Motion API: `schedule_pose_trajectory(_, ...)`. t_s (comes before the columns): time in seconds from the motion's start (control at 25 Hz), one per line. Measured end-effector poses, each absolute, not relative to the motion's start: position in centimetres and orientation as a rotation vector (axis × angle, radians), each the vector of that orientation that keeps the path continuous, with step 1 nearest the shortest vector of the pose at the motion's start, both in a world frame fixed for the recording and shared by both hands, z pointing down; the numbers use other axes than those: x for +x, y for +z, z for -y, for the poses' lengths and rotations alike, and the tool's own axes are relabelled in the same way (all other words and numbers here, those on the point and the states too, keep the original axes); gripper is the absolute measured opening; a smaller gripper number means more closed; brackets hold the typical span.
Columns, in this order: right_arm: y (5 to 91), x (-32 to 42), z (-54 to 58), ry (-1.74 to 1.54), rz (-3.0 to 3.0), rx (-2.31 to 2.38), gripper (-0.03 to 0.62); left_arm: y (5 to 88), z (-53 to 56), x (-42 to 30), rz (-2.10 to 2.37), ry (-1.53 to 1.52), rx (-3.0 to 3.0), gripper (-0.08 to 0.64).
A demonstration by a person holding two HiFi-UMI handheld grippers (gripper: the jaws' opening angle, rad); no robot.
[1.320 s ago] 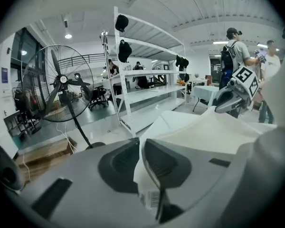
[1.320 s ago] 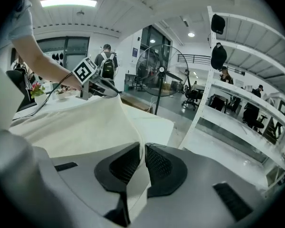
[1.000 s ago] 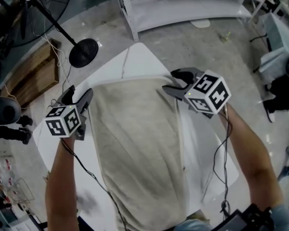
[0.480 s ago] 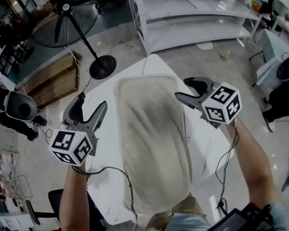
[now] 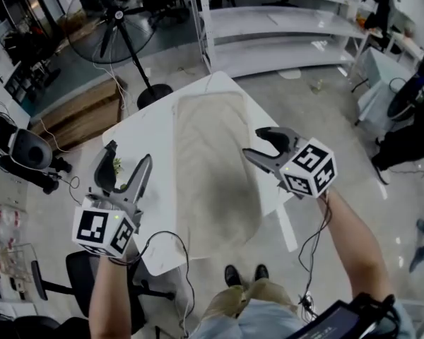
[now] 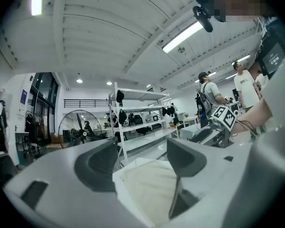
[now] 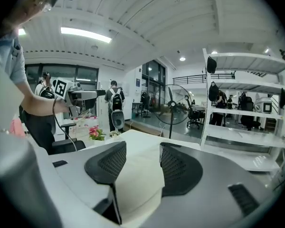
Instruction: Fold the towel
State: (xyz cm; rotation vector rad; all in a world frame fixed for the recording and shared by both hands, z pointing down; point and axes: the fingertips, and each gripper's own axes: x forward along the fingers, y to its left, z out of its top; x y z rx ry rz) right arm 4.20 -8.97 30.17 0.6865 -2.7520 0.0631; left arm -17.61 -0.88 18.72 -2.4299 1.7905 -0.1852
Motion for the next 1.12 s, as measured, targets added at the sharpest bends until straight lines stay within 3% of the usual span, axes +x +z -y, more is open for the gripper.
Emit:
schedule_pose_trajectory(0.4, 34.4, 8.7, -4.1, -0.12, 2.752, 0.646, 0.17, 28.0, -11.1, -12.7, -1.801, -0.28, -2.467, 0.328)
schedule_pose_trajectory(0.72, 43.4, 10.7, -12.5, -0.237, 2.683, 0.598, 0.192, 40.2, -18.8, -9.4, -1.862, -0.374, -2.578, 0.328)
schedule_pose_trajectory(1.12, 58.9, 9.2, -15.8, -0.52, 2.535, 0.676, 0.218, 46.8, -20.5, -7.6, -1.862, -0.265, -2.591, 0.328)
